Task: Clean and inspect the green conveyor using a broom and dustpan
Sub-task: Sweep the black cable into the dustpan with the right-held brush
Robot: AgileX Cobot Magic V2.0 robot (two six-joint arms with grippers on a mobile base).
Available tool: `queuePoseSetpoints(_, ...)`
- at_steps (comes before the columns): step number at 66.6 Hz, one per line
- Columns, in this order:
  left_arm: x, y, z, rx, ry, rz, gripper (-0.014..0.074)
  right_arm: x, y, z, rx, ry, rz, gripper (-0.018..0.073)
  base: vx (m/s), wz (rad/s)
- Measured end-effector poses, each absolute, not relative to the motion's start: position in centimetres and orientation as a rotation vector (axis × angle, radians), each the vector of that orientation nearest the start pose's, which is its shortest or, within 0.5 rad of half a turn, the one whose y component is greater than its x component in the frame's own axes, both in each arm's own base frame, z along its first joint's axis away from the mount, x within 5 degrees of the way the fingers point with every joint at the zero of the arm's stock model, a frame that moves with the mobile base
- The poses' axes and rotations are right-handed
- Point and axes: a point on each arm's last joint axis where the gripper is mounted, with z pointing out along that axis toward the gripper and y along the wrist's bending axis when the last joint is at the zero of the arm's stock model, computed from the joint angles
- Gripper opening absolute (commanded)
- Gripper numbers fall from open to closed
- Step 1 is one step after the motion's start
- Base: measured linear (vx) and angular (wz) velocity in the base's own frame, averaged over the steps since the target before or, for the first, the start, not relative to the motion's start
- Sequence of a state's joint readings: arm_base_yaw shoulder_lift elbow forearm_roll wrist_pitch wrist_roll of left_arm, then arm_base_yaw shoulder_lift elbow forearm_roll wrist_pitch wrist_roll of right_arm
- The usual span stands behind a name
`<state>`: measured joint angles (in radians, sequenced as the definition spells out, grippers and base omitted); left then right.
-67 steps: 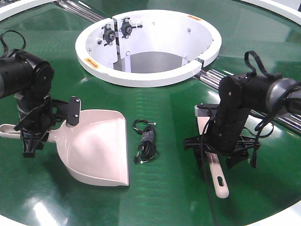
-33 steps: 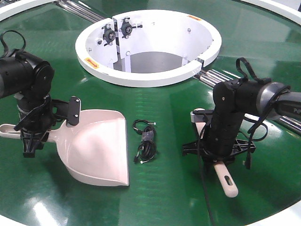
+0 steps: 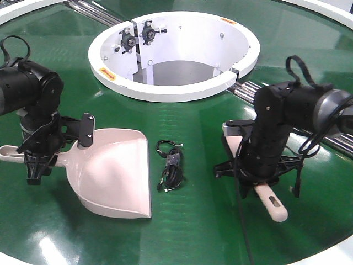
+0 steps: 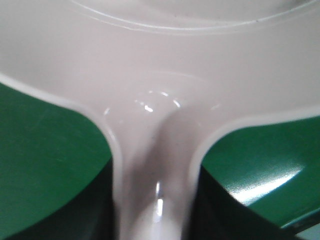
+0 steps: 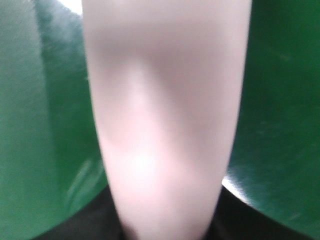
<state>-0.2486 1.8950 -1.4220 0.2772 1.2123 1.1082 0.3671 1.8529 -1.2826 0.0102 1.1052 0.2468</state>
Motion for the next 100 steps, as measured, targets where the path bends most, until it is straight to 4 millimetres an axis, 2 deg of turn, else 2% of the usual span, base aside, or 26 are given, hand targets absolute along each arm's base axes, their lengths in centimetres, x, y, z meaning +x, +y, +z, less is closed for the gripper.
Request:
queuePoseSetpoints(11, 36.0, -6.7, 21.6, 2.167, 2.426, 0.365, -0.0006, 32.0, 14.4, 19.6, -0.21, 3.142, 0.017, -0.0004, 0.0, 0.0)
queuePoseSetpoints(20, 36.0, -6.7, 21.6, 2.167, 2.426, 0.365, -0.0006, 32.7, 16.0, 19.5, -0.244, 3.162, 0.008, -0.0004, 0.0, 0.0)
queuePoseSetpoints(29, 36.0, -6.7, 21.6, 2.167, 2.426, 0.365, -0.0006, 33.4, 17.7, 18.6, -0.301, 3.206, -0.028, -0.0004, 0.0, 0.0)
queuePoseSetpoints(44, 36.0, -6.7, 21.6, 2.167, 2.426, 0.365, -0.0006, 34.5, 20.7, 18.1, -0.381, 3.175, -0.008, -0.0004, 0.0, 0.0)
queuePoseSetpoints(59, 36.0, -6.7, 21.6, 2.167, 2.426, 0.365, -0.0006, 35.2, 21.6, 17.8, -0.334, 3.171, 0.01, -0.0004, 0.0, 0.0)
queuePoseSetpoints(70, 36.0, -6.7, 21.6, 2.167, 2.426, 0.365, -0.0006, 35.1, 21.9, 17.6, -0.296, 3.193, 0.061, -0.0003, 0.0, 0.0)
queuePoseSetpoints(80, 36.0, -6.7, 21.6, 2.167, 2.426, 0.365, -0.0006, 34.9, 23.1, 17.5, -0.318, 3.199, 0.092, -0.0003, 0.0, 0.0)
queuePoseSetpoints(87, 36.0, -6.7, 21.6, 2.167, 2.426, 0.365, -0.0006, 34.8, 24.8, 17.5, -0.373, 3.181, 0.104, -0.0003, 0.0, 0.0)
queuePoseSetpoints(100, 36.0, -6.7, 21.6, 2.167, 2.425, 0.367, -0.0006, 34.2, 29.9, 17.6, -0.51, 3.133, 0.25, -0.0003, 0.0, 0.0)
